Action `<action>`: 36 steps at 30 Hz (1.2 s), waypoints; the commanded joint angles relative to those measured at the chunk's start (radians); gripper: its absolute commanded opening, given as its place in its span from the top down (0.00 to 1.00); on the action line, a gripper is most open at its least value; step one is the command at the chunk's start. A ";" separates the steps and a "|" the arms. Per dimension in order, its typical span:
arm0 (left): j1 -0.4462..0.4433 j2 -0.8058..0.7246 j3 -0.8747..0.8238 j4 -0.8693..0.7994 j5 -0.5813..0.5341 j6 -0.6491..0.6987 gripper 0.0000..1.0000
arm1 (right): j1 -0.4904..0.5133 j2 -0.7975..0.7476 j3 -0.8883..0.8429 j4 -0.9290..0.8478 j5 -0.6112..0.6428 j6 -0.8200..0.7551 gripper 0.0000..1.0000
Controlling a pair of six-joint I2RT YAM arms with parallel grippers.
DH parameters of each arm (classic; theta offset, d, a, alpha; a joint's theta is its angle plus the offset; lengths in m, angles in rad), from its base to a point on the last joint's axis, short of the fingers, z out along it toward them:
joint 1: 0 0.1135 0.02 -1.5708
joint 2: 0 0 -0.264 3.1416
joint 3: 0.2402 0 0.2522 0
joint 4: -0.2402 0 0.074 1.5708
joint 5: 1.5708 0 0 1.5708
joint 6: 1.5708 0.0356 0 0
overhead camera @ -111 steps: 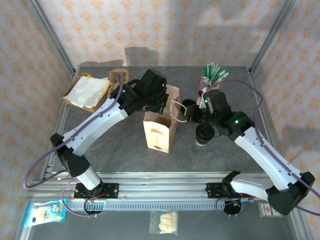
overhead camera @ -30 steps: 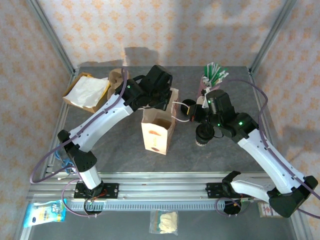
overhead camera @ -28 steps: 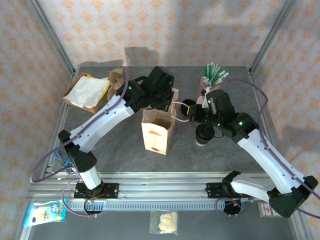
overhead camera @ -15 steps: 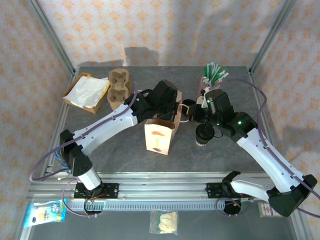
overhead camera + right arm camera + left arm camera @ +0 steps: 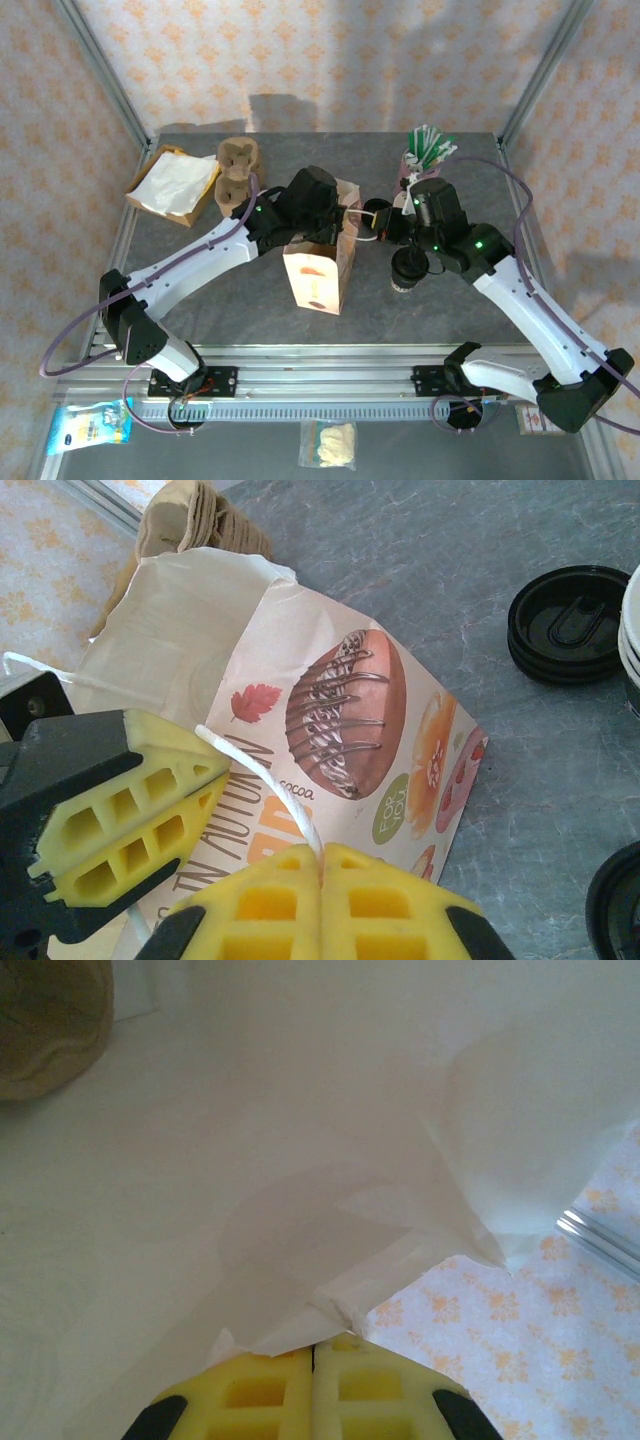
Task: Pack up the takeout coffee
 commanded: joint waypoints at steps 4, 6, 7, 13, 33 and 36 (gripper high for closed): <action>0.017 0.051 0.144 -0.039 0.041 0.067 1.00 | -0.005 -0.004 0.035 0.003 0.017 -0.003 1.00; 0.005 0.070 0.195 -0.070 0.049 0.074 1.00 | -0.005 -0.001 0.037 0.003 0.017 -0.005 1.00; 0.002 0.071 0.208 -0.080 0.048 0.077 1.00 | -0.005 -0.001 0.037 0.003 0.018 -0.004 1.00; -0.010 0.060 0.196 -0.075 0.078 0.064 1.00 | -0.005 0.002 0.040 0.007 0.017 -0.003 1.00; -0.001 -0.054 -0.126 0.098 0.111 -0.046 1.00 | -0.005 0.004 0.052 -0.009 0.038 -0.002 1.00; 0.012 -0.077 -0.137 0.082 0.094 -0.041 1.00 | -0.005 -0.005 0.047 -0.014 0.057 -0.002 1.00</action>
